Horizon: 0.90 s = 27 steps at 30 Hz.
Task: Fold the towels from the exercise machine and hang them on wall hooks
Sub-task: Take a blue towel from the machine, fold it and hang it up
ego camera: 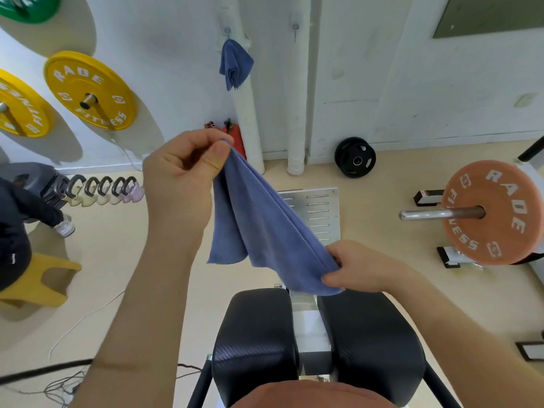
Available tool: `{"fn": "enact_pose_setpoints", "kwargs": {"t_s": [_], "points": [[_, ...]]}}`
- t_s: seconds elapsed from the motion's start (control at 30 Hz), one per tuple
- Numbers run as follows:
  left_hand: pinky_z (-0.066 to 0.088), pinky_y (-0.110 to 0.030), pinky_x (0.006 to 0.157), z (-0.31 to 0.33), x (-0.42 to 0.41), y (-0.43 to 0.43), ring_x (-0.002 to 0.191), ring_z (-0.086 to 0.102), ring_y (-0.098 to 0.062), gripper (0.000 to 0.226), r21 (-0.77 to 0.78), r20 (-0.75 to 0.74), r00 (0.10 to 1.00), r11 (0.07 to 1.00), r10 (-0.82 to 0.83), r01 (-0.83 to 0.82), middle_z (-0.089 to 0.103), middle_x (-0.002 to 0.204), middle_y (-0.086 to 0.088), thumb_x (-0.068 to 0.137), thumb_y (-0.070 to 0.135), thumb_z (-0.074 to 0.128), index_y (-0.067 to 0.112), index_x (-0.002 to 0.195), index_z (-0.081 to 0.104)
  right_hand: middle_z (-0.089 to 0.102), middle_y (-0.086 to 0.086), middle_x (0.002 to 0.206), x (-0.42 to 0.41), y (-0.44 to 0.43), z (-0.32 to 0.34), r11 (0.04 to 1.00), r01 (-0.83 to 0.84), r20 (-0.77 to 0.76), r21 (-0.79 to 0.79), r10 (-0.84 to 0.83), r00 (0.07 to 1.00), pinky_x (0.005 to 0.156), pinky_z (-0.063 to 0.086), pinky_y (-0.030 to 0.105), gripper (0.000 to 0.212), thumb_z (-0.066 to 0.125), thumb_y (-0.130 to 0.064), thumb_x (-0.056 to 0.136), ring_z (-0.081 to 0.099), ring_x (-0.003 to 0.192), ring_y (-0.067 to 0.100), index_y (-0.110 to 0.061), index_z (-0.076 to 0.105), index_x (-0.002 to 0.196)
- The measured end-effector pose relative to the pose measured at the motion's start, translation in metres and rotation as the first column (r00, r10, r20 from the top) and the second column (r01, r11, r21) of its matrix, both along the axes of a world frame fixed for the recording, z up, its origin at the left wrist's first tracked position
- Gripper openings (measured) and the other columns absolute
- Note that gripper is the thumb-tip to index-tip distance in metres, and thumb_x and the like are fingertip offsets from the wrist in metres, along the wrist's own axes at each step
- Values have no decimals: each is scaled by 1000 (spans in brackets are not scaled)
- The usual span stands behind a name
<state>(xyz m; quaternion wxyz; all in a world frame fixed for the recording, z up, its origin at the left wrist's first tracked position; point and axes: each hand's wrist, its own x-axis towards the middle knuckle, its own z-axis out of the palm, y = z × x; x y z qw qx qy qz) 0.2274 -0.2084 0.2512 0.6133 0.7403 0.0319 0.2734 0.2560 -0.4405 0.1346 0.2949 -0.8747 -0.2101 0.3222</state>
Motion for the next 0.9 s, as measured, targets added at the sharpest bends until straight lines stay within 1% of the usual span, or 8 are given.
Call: {"fn": "enact_pose_setpoints", "kwargs": {"t_s": [0.07, 0.2, 0.37, 0.5, 0.63, 0.77, 0.83, 0.9], "points": [[39, -12, 64, -12, 5, 8, 61, 52, 4, 28, 16, -48, 997, 998, 57, -57, 65, 66, 22, 88, 7, 60, 32, 80, 68, 46, -4, 57, 3, -8, -14, 1000, 9, -17, -14, -9, 1000, 57, 36, 31, 8, 62, -20, 70, 40, 54, 12, -14, 58, 66], [40, -18, 67, -43, 8, 25, 63, 53, 5, 28, 16, -172, 975, 990, 142, -141, 65, 67, 22, 89, 8, 60, 33, 79, 68, 52, 1, 64, 13, -25, -15, 999, 45, -98, -2, -45, 994, 63, 38, 29, 24, 66, -33, 80, 44, 60, 12, -9, 71, 79], [43, -19, 64, -70, 8, 38, 61, 52, -4, 26, 53, -259, 952, 987, 163, -155, 63, 71, 12, 89, 8, 59, 30, 80, 68, 53, 0, 61, 30, -41, -3, 988, 116, -138, -98, -128, 982, 67, 44, 27, 53, 50, -57, 90, 48, 61, 14, -12, 63, 66], [41, -19, 56, -82, 6, 44, 49, 45, -9, 23, 40, -294, 944, 989, 149, -143, 54, 50, 11, 90, 8, 59, 27, 80, 68, 72, 3, 72, 40, -52, 4, 974, 148, -59, -169, -160, 985, 72, 54, 32, 10, 67, -25, 79, 64, 68, 16, -20, 76, 77], [42, -19, 53, -89, 5, 48, 45, 47, -9, 19, 4, -313, 937, 987, 154, -161, 56, 49, 10, 90, 9, 59, 23, 81, 68, 68, 2, 58, 44, -53, -3, 907, 301, 181, -294, -256, 950, 56, 51, 28, 10, 62, -14, 73, 64, 60, 16, -16, 69, 66], [53, -18, 58, -94, 6, 42, 57, 64, -9, 21, -32, -339, 935, 992, 104, -123, 67, 72, 1, 92, 6, 58, 22, 82, 66, 70, 7, 68, 48, -53, -26, 814, 567, 233, -128, -531, 815, 65, 57, 37, 6, 56, -16, 80, 71, 62, 22, -11, 57, 77], [56, -22, 65, -98, 6, 42, 64, 68, -16, 18, -104, -359, 928, 984, 99, -145, 68, 78, -4, 92, 7, 59, 21, 83, 68, 69, 13, 79, 50, -52, -32, 685, 721, 36, 102, -727, 685, 68, 60, 38, 5, 55, -8, 84, 72, 62, 25, -7, 53, 79], [56, -24, 68, -104, 8, 44, 69, 68, -21, 12, -217, -385, 919, 959, 89, -184, 69, 82, -7, 91, 8, 62, 16, 86, 69, 61, 17, 81, 50, -49, -36, 450, 841, -270, 301, -805, 528, 62, 60, 30, 15, 52, 4, 86, 68, 65, 28, -7, 50, 75]]}}
